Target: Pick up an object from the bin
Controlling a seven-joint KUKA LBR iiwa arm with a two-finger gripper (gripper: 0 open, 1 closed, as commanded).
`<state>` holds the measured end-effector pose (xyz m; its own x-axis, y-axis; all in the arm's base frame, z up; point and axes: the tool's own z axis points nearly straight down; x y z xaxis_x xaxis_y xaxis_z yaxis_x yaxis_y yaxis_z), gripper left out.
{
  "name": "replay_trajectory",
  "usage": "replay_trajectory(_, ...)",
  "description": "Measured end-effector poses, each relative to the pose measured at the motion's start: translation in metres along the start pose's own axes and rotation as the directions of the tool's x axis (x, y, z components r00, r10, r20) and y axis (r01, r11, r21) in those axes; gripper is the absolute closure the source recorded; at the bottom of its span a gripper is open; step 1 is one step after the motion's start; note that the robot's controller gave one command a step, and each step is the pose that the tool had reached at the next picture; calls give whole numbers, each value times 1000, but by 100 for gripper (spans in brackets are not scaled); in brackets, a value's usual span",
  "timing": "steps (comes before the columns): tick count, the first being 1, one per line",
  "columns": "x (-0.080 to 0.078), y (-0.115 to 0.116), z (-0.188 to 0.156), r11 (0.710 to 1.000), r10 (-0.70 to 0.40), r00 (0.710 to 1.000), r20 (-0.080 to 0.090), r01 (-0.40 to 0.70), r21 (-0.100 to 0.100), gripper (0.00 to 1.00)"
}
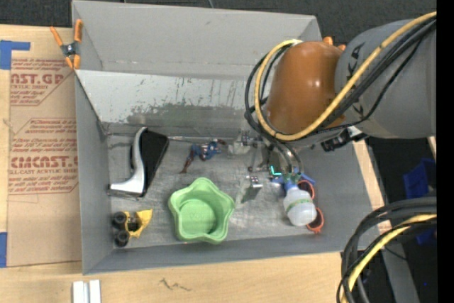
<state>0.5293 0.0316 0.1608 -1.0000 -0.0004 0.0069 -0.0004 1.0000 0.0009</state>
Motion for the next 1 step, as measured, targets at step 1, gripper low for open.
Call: replay_trajectory(1,-2,0,-4,1000,0,1000,8,0,0,0)
